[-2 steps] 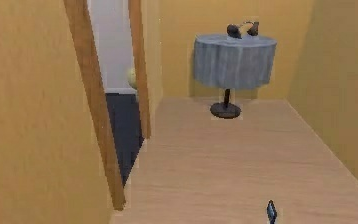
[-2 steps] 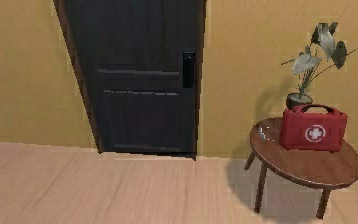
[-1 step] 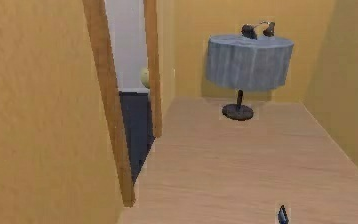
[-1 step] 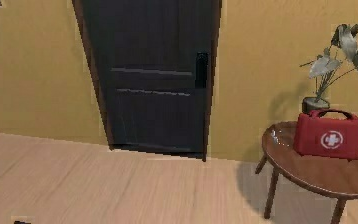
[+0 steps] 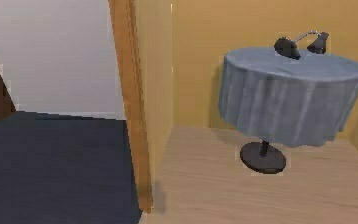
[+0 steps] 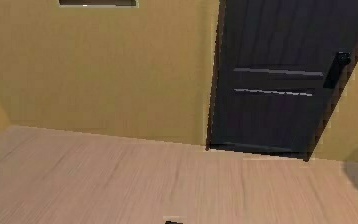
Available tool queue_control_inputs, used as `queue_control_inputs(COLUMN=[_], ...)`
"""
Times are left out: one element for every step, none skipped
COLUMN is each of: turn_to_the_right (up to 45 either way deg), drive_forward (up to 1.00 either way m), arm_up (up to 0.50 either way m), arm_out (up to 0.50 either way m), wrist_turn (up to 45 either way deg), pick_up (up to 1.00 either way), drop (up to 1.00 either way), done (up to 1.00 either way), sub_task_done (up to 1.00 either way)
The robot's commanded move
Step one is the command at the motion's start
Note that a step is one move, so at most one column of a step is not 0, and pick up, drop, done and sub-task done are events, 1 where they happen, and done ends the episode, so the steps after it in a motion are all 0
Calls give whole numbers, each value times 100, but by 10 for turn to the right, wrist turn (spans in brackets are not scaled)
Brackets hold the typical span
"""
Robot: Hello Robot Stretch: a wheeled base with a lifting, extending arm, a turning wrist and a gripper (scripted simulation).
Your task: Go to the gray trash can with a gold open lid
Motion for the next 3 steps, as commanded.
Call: queue_control_inputs(turn_to_the_right=[0,-300,0], drive_forward=[25,0,45], arm_up=[0,0,0], arm_out=[0,0,0], wrist_turn=[0,0,0], pick_up=[0,0,0], drop=[0,0,0], done=[0,0,0], sub_task_done=[0,0,0])
